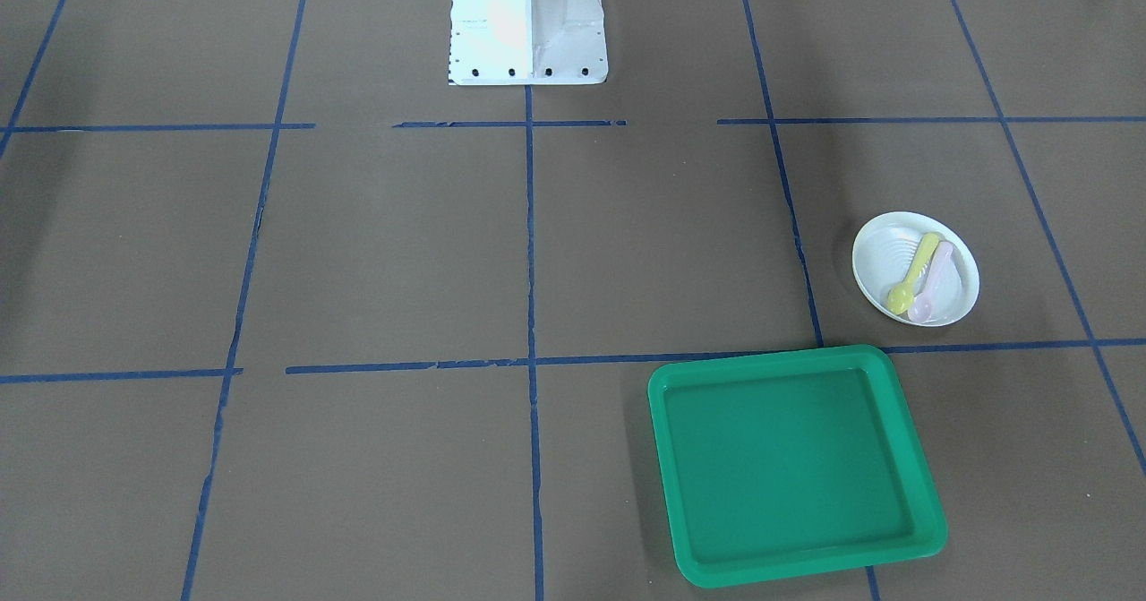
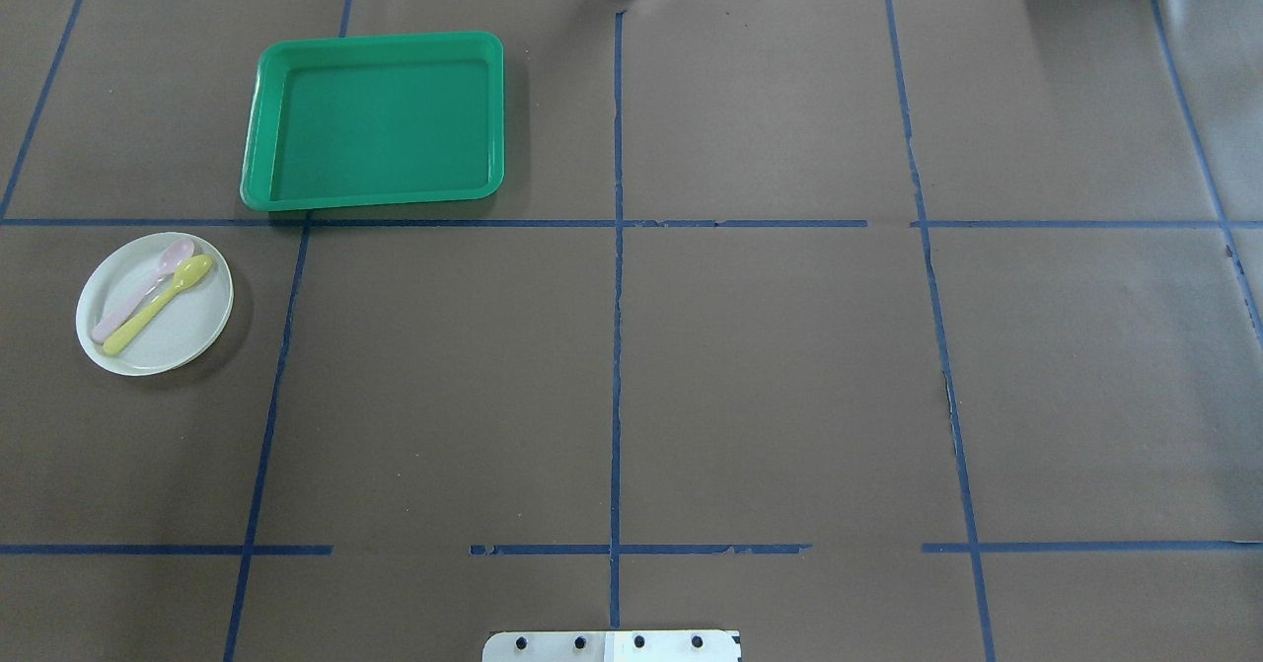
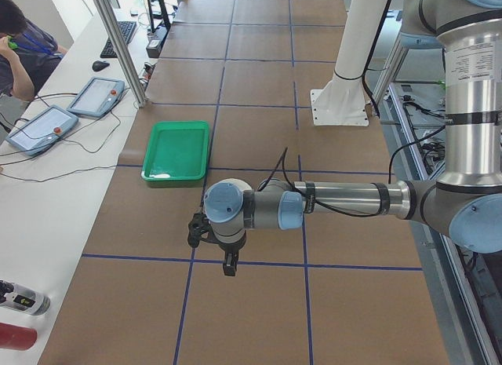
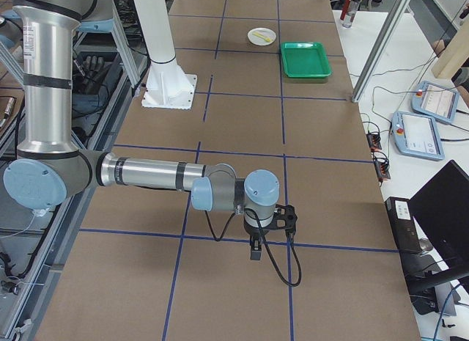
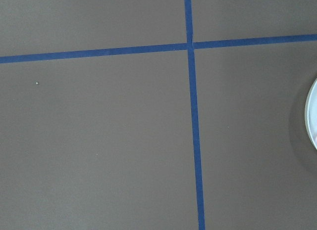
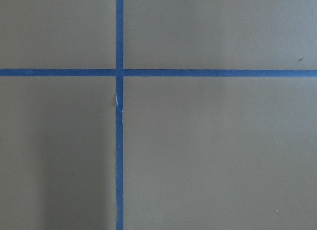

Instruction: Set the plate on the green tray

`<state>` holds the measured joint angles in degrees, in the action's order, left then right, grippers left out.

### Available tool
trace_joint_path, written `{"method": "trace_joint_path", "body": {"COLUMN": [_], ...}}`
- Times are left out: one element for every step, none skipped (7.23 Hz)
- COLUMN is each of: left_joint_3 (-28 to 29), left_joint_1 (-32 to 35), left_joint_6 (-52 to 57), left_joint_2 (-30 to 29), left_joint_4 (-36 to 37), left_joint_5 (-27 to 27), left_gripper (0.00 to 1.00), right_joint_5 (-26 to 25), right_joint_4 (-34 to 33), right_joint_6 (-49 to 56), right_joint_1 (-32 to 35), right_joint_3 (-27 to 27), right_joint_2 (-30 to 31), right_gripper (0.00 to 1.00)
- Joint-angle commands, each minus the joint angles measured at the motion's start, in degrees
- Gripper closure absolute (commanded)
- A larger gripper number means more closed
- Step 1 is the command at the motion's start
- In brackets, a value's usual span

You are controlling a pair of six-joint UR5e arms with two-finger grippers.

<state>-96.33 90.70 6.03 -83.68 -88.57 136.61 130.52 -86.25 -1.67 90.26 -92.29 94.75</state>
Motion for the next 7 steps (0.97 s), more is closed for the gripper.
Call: {"method": "trace_joint_path", "body": {"left_joint_3": [0.70, 0.44, 0.35, 0.35, -0.69, -0.79, -0.62], "left_joint_1": [0.00, 0.00, 0.00, -0.09, -0.43, -1.13, -1.84], "left_joint_6": [-0.05, -0.31, -0.31, -0.66, -0.75, -0.75, -7.11], "left_joint_2": [-0.87, -0.87, -1.92, -4.28, -5.00, -5.01, -6.40], "left_joint_4": [-0.02, -0.46, -1.94, -2.83, -3.10, -3.53, -3.45], "left_joint_5": [-0.03, 0.06, 0.06, -0.12, 0.06, 1.89, 4.43], "left_gripper": [0.00, 0.00, 0.00, 0.00, 0.00, 0.00, 0.00], "right_joint_5": [0.00, 0.00, 0.00, 0.00, 0.00, 0.00, 0.00], "right_joint_4": [-0.06, -0.06, -0.06, -0.06, -0.06, -0.06, -0.06], "right_joint_6": [0.00, 0.00, 0.00, 0.00, 0.00, 0.00, 0.00], "right_joint_1": [0.00, 0.00, 0.00, 0.00, 0.00, 0.00, 0.00], "right_joint_3": [-0.08, 0.01, 0.01, 0.01, 0.01, 0.01, 0.01], "right_joint_2": [0.00, 0.00, 0.00, 0.00, 0.00, 0.00, 0.00], "right_gripper": [0.00, 0.00, 0.00, 0.00, 0.00, 0.00, 0.00]}}
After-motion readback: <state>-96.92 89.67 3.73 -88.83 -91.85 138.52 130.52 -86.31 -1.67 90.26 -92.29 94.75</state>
